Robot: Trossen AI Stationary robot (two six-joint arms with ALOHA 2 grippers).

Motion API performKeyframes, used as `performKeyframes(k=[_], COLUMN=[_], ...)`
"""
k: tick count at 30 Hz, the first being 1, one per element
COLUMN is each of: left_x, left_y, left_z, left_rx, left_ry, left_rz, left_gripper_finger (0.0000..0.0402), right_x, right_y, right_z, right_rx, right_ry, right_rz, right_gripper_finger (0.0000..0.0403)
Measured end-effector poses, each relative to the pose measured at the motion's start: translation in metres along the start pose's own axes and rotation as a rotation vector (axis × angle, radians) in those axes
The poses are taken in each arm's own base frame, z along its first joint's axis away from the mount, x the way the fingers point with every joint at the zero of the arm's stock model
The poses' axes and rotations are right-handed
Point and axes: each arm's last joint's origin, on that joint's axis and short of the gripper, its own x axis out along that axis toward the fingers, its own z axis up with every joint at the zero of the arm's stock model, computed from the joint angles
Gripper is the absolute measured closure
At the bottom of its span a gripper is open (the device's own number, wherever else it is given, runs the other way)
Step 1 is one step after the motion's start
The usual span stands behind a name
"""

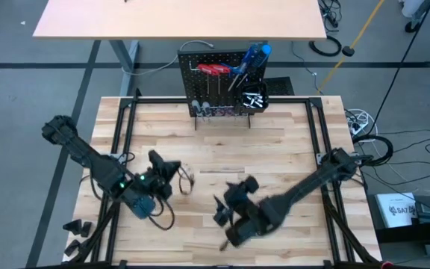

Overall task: Hang tools onto peg board
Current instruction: Hang the safety glasses on the pegboard

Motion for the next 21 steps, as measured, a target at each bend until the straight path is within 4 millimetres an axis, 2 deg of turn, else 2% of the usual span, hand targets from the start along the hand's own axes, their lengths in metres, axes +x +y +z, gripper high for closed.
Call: performKeyframes(k=[4, 10, 16, 21], left_x=[0.013, 0.025, 0.026, 0.038], left_y=[0.023, 0.050, 0.079, 0.112], left_z=[-0.014, -0.034, -0.045, -0.044], left_rx=[0.121, 0.194, 0.241, 0.300], left_ry=[0.097, 0.182, 0.176, 0.103], left_rz=[0.078, 0.102, 0.140, 0.233], left_gripper_finger=[0.0375, 0.0375, 0.0375, 0.0375], right_x=[0.012, -0.003, 0.008, 0.013], right_y=[-0.017, -0.042, -0.070, -0.087], right_z=[0.020, 0.043, 0.061, 0.063], right_rx=[-0.084, -0.097, -0.127, -0.174], right_ry=[0.014, -0.147, -0.059, 0.011], right_rz=[-0.064, -0.201, -0.287, -0.380], right_gripper_finger=[0.0117, 0.0117, 0.0117, 0.0117])
